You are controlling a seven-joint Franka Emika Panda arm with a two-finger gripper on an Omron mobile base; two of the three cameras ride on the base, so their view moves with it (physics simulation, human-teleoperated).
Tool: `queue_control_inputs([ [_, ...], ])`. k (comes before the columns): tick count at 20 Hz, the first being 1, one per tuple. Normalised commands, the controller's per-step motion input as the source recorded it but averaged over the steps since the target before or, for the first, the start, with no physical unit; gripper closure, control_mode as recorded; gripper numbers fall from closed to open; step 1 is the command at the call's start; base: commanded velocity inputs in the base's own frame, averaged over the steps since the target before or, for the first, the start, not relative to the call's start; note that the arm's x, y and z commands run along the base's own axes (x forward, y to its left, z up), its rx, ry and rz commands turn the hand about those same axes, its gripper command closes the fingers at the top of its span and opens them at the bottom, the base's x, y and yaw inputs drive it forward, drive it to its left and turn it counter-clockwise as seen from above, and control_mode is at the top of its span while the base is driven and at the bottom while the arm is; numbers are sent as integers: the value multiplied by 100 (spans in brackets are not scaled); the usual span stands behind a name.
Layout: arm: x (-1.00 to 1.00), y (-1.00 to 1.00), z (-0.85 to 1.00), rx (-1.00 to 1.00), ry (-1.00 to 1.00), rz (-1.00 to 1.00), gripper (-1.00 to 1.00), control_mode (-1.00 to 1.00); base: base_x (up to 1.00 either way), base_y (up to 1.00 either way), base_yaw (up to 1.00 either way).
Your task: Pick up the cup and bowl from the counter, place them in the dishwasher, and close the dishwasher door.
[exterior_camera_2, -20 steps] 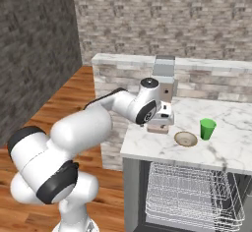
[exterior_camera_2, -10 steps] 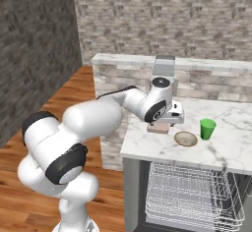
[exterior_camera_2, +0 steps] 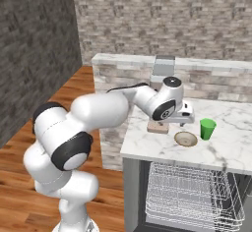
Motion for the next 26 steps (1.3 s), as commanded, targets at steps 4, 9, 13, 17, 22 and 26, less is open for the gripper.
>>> queue_control_inputs([
  [4,8,-19,0,-3,0,1,-100,-100,0,0,0],
  [9,11,-18,0,-6,0,2,-100,-100,0,0,0],
  [13,7,-17,0,-8,0,2,-100,-100,0,0,0],
  [17,7,-19,-2,-6,0,2,-100,-100,0,0,0],
  [22,11,-21,-3,-4,0,2,-100,-100,0,0,0],
  [26,14,-23,-5,-1,0,1,-100,-100,0,0,0],
])
